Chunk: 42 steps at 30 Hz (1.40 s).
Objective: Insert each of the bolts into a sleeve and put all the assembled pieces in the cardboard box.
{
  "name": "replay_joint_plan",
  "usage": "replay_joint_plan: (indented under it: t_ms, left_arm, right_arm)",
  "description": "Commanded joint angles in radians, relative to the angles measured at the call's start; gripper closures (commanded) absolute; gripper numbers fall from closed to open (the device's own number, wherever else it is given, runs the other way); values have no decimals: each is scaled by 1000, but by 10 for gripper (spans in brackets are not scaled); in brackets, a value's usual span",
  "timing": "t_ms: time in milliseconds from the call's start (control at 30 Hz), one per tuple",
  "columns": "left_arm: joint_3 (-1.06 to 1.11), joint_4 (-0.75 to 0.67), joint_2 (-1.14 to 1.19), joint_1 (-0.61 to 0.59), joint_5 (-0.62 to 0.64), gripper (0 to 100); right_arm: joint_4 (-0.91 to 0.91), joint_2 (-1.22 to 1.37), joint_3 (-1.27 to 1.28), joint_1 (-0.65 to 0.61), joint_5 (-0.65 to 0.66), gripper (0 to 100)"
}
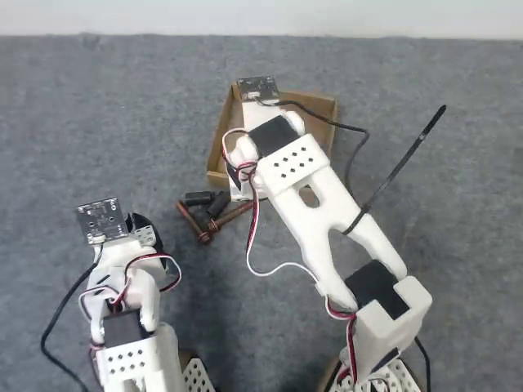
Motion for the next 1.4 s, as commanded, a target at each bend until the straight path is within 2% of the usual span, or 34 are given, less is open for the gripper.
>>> replay_joint_plan:
  t_ms: [0, 67, 267, 367, 667, 833, 1067, 1367]
  left_arm:
    - [-12, -26, 14, 6, -12, 977]
    - [-12, -26, 14, 6, -12, 977]
    - [-12, -26, 14, 6, -12, 977]
    - [-12, -29, 14, 6, -12, 977]
    - [-12, -31, 9, 6, -12, 977]
    - [-12, -32, 9, 6, -12, 977]
    - [-12, -34, 8, 6, -11, 977]
    - [-12, -34, 8, 25, -11, 977]
  right_arm:
    - [2, -74, -49, -27, -17, 990]
    - [-28, -51, -49, -36, -51, 989]
    - [-171, 73, -49, -70, -284, 990]
    - [-255, 116, -51, -71, -347, 990]
    - [-458, 150, -51, -73, -393, 988]
    - [-464, 217, -49, -71, -503, 988]
    - [-552, 323, -55, -73, -505, 988]
    - [-507, 285, -57, -85, -505, 988]
